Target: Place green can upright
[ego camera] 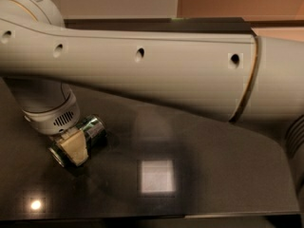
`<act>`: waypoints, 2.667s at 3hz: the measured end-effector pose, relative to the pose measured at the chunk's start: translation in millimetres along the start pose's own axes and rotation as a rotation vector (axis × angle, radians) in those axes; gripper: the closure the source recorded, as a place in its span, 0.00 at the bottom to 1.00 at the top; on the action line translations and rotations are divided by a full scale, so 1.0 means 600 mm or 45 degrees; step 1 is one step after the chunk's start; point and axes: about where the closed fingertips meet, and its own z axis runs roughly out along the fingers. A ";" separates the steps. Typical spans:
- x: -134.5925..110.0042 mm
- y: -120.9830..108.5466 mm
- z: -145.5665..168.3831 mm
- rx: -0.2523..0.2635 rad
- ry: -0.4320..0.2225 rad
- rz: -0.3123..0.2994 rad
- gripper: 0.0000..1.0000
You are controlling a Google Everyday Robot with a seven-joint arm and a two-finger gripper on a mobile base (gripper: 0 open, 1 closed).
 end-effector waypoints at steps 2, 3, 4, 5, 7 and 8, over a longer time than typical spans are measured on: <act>0.027 -0.013 -0.025 0.040 -0.037 0.056 0.87; 0.055 -0.012 -0.070 0.081 -0.154 0.132 1.00; 0.069 -0.016 -0.115 0.103 -0.316 0.183 1.00; 0.086 -0.020 -0.154 0.135 -0.499 0.257 1.00; 0.143 0.012 -0.200 0.337 -0.943 0.510 1.00; 0.182 0.043 -0.208 0.496 -1.124 0.635 1.00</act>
Offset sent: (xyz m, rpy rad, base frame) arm 0.0273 -0.0133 0.0360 0.0944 0.0342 -0.0898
